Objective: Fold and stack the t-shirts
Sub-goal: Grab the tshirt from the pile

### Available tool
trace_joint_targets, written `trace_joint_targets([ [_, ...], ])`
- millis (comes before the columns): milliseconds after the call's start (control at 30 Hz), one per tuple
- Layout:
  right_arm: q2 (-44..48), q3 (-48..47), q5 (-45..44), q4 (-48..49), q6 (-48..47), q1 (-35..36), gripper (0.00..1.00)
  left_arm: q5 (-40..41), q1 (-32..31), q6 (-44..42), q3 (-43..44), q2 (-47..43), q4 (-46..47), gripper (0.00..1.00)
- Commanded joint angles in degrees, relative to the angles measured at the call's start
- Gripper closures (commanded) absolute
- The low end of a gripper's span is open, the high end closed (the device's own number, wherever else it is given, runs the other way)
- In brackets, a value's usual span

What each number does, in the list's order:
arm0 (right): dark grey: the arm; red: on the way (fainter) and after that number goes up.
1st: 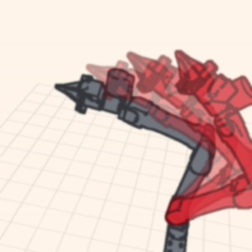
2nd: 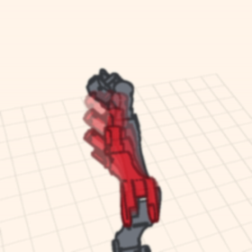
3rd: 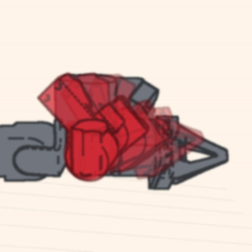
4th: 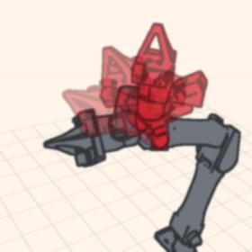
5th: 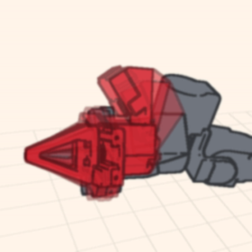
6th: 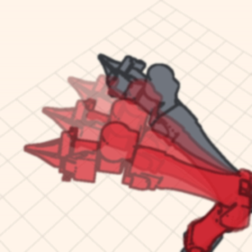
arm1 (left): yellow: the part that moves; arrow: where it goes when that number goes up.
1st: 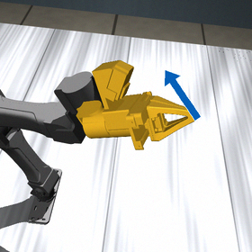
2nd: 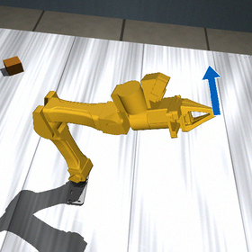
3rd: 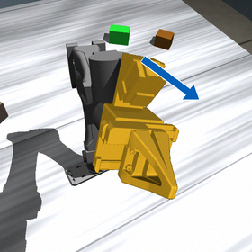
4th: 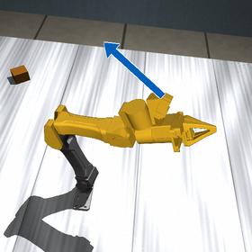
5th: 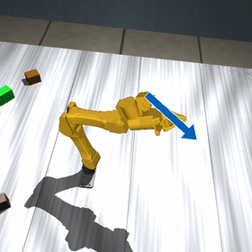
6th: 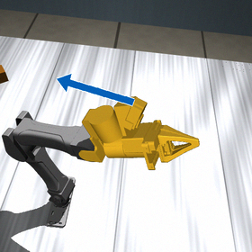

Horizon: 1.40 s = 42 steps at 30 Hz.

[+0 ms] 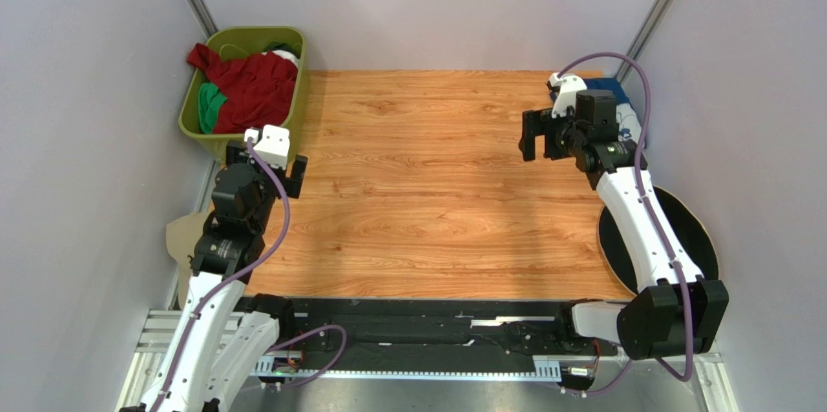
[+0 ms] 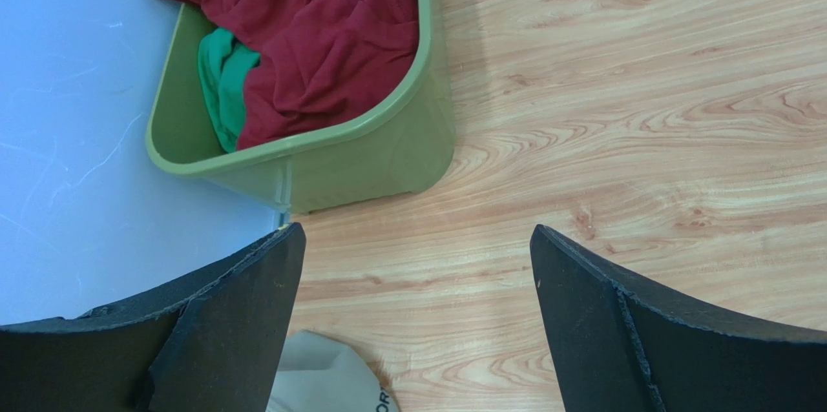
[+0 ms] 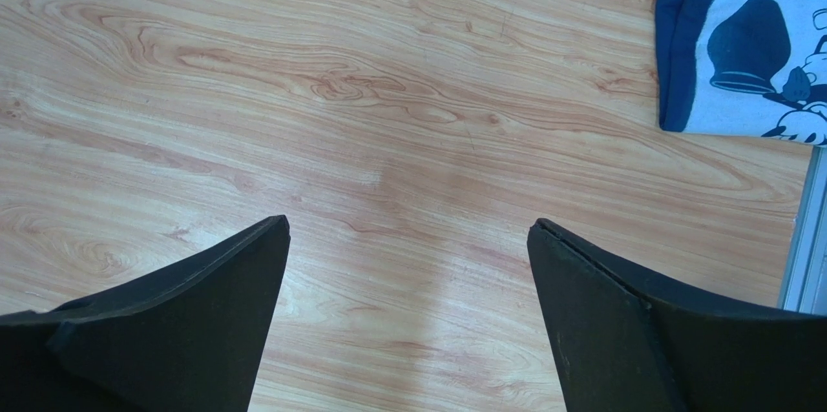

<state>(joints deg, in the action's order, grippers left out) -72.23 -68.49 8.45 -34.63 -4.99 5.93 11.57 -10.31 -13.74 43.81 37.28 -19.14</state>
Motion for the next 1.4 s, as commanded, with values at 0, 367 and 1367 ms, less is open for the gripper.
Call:
trace_joint_targets([
  [0, 0.7, 0.6, 0.1, 1.9, -0.7, 0.3, 0.0, 0.8, 0.3, 0.6, 1.9, 0.4, 3.1, 0.05],
  [367, 1.3, 4.2, -2.6, 4.1, -0.1, 0.3, 0.0, 1.1, 0.3, 0.8, 1.5, 0.6, 3.3, 0.05],
  [1367, 1.3, 10.2, 0.9, -0.4, -6.5, 0.4, 0.0, -27.4, 22.9, -18.3, 57.1, 72.6, -5.8, 0.29],
])
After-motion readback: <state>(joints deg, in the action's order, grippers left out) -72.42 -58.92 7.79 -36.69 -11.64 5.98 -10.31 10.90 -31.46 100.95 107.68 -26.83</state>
